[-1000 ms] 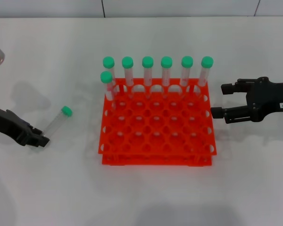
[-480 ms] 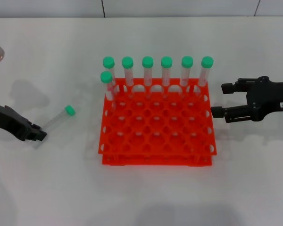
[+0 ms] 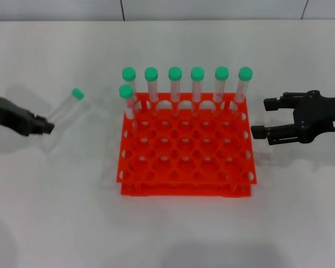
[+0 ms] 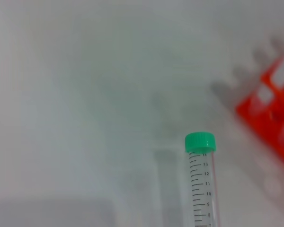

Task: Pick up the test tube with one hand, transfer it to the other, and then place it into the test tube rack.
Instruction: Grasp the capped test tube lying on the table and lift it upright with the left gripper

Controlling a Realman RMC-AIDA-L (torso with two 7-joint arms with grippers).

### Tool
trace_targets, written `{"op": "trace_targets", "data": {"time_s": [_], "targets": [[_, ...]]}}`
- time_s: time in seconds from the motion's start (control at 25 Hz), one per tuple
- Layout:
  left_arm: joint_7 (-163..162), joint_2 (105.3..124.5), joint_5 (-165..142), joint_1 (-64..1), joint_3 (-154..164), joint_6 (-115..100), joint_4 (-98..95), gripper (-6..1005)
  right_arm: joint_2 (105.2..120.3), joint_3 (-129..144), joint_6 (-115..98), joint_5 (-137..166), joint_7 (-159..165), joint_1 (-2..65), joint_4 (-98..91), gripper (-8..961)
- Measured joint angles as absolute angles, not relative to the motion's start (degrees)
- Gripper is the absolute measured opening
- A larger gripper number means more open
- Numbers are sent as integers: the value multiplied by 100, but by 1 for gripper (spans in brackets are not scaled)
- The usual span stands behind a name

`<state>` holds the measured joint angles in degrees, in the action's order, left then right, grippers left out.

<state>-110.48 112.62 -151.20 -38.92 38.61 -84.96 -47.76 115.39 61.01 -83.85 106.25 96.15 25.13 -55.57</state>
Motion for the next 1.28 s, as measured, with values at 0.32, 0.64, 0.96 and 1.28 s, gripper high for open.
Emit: {"op": "trace_targets", "data": {"time_s": [0.32,0.64,0.96,1.28], "targets": [[-10767,11176,-14115,-3755,3789,-8447,-5077,193,11532,6094,-8321,10603,9615,2508,-5554,844],[-10248,11209,-13358,-3791,3788,-8414,-5078,194,11531,6090,-8298,10555,9615,2517,-5554,843],[-9913,11216,-12632,-3867,3830,-8296,-5038,195,11531,6090,-8258,10549,9615,2523,-5554,843],[-9482,11423,-12216,-4007,3853,-8166,-4972,196,11521,6091,-8222,10494,9615,2517,-5554,843]]}}
